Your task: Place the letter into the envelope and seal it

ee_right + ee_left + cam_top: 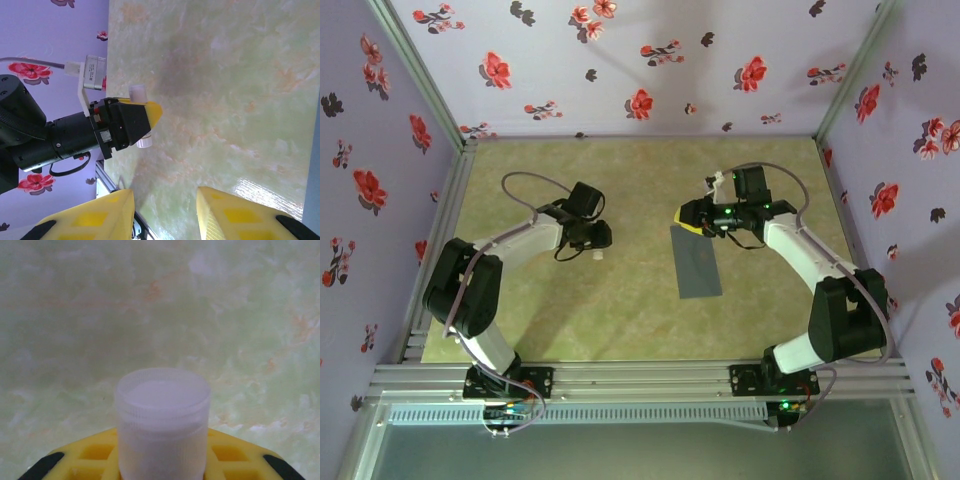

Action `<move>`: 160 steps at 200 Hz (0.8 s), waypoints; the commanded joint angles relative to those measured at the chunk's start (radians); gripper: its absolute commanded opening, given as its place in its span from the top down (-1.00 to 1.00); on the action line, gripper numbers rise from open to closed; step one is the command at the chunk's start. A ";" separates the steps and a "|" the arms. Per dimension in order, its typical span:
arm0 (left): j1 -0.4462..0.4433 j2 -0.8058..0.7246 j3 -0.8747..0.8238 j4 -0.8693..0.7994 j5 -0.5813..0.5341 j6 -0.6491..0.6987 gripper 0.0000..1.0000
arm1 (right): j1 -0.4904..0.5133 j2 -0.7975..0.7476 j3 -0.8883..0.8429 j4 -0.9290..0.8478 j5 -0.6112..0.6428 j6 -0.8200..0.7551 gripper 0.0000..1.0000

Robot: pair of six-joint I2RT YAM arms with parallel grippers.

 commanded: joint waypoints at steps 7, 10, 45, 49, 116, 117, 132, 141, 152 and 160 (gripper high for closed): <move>-0.010 0.024 0.003 -0.066 -0.006 -0.059 1.00 | -0.007 0.012 -0.021 0.048 0.003 0.022 0.25; -0.012 0.028 0.003 -0.066 -0.002 -0.061 1.00 | -0.008 0.013 -0.021 0.049 0.004 0.022 0.25; -0.042 0.070 0.001 -0.052 -0.011 -0.077 1.00 | -0.009 0.015 -0.031 0.061 0.008 0.029 0.25; -0.044 0.074 0.003 -0.055 -0.012 -0.076 0.98 | -0.008 0.014 -0.032 0.060 0.007 0.030 0.25; -0.077 0.148 0.073 -0.137 -0.030 -0.052 0.61 | -0.018 0.005 -0.053 0.062 0.009 0.026 0.26; -0.077 0.148 0.074 -0.138 -0.030 -0.053 0.60 | -0.018 0.004 -0.053 0.062 0.009 0.026 0.26; -0.081 0.155 0.082 -0.142 -0.026 -0.054 0.51 | -0.018 0.006 -0.054 0.064 0.008 0.026 0.26; -0.084 0.157 0.087 -0.148 -0.026 -0.054 0.43 | -0.020 0.006 -0.056 0.064 0.008 0.026 0.26; -0.087 0.159 0.094 -0.154 -0.026 -0.058 0.39 | -0.020 0.006 -0.057 0.066 0.006 0.025 0.26; -0.089 0.160 0.099 -0.155 -0.027 -0.059 0.38 | -0.019 0.006 -0.057 0.066 0.006 0.026 0.26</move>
